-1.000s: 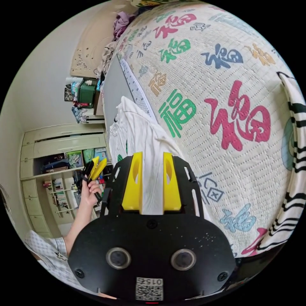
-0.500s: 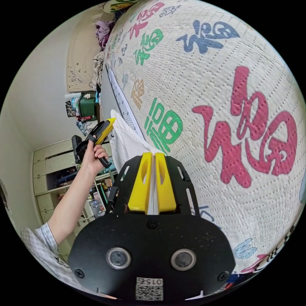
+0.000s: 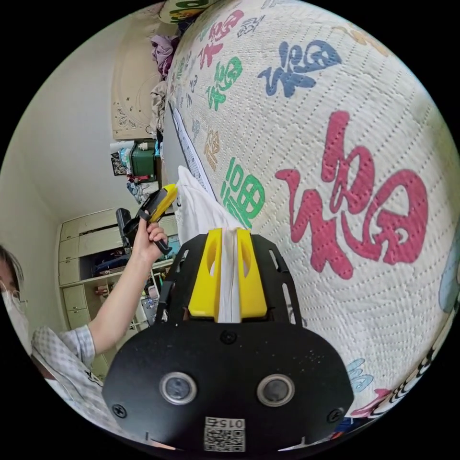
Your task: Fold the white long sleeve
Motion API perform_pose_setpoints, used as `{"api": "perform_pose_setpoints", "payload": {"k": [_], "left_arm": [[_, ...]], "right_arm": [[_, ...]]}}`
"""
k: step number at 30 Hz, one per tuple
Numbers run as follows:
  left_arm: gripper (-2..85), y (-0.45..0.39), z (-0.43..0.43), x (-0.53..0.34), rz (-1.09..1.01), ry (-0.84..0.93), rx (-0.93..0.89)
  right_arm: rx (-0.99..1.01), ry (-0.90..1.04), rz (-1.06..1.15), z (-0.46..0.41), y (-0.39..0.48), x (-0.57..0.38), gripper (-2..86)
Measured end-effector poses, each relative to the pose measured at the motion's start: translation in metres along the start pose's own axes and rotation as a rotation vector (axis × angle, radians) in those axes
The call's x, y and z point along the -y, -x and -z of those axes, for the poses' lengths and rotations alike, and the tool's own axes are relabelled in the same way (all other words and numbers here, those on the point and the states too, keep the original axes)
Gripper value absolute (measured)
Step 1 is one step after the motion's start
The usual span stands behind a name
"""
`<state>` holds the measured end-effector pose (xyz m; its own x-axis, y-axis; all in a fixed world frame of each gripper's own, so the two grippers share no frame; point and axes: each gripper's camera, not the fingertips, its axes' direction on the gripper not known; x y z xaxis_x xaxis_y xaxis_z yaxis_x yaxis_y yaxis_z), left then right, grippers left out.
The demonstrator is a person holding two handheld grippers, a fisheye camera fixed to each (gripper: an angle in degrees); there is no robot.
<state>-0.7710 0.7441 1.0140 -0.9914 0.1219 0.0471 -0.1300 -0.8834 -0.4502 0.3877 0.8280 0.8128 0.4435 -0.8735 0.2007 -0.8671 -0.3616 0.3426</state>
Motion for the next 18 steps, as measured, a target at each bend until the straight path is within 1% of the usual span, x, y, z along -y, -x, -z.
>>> {"api": "perform_pose_setpoints", "payload": {"k": [3, 6, 8, 9, 11, 12, 14, 18], "left_arm": [[6.1, 0.017, 0.038, -0.048, -0.008, 0.031, 0.012], [6.1, 0.042, 0.073, -0.124, 0.024, 0.094, 0.066], [6.1, 0.065, 0.091, -0.196, 0.085, 0.166, 0.132], [6.1, 0.072, 0.093, -0.214, 0.108, 0.184, 0.143], [6.1, 0.099, 0.095, -0.284, 0.219, 0.244, 0.152], [6.2, 0.106, 0.094, -0.3, 0.249, 0.252, 0.148], [6.4, 0.128, 0.087, -0.352, 0.345, 0.247, 0.078], [7.0, 0.149, 0.072, -0.391, 0.383, 0.188, -0.033]], "right_arm": [[-0.039, 0.024, 0.055, 0.011, 0.004, -0.025, 6.3], [-0.047, 0.132, 0.129, -0.001, 0.012, -0.065, 6.5], [-0.068, 0.266, 0.185, -0.033, 0.021, -0.107, 7.2], [-0.083, 0.3, 0.198, -0.044, 0.023, -0.12, 7.6], [-0.152, 0.387, 0.214, -0.085, 0.028, -0.166, 8.4], [-0.157, 0.404, 0.218, -0.095, 0.029, -0.177, 8.5], [-0.165, 0.472, 0.211, -0.134, 0.03, -0.215, 9.0], [-0.225, 0.497, 0.2, -0.18, 0.028, -0.253, 8.6]]}}
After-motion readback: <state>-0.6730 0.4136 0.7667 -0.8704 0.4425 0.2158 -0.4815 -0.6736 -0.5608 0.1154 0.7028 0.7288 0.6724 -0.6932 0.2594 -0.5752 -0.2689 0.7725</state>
